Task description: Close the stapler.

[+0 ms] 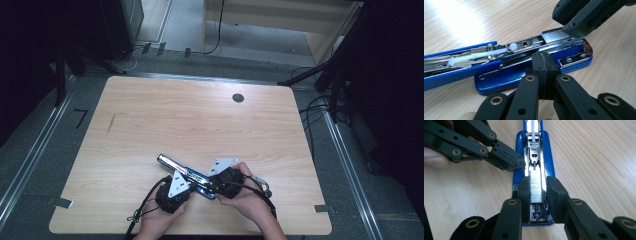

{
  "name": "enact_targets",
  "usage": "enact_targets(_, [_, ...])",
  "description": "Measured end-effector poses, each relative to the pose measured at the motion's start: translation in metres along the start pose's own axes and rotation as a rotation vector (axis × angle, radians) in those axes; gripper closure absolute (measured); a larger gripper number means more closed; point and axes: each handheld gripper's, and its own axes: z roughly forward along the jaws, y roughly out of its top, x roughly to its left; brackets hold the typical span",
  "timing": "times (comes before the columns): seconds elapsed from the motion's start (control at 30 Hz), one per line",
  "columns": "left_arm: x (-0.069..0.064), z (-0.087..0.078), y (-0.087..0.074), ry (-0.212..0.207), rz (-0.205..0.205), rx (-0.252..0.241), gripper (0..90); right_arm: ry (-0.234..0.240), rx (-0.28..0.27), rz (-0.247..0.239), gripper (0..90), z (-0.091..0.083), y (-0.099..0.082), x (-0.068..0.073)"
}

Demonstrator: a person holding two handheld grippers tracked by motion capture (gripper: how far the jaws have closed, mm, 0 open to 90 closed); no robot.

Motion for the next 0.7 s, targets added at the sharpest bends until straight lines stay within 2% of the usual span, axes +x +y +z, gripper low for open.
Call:
enact_targets(0.1, [0.0, 0.0, 0.0, 0.0, 0.0, 0.0, 90.0, 0.006, -0.02, 0.012, 79.4, -0.002, 0.0, -0.001])
enact_targets(0.23, [0.0, 0.0, 0.0, -0.001, 0.0, 0.001, 90.0, 0.0, -0.057, 0.043, 89.9, -0.001, 0.0, -0.001])
enact_targets(0.4, [0.0, 0.0, 0.0, -0.001, 0.0, 0.001, 90.0, -0.002, -0.074, 0.037, 90.0, 0.009, 0.004, 0.002])
enact_targets(0.53, [0.0, 0.0, 0.0, -0.001, 0.001, 0.004, 90.0, 0.006, -0.117, 0.062, 90.0, 0.013, 0.008, 0.002])
enact_targets(0.7, [0.0, 0.0, 0.0, -0.001, 0.003, 0.004, 90.0, 0.005, -0.108, 0.064, 90.0, 0.018, 0.008, 0.002])
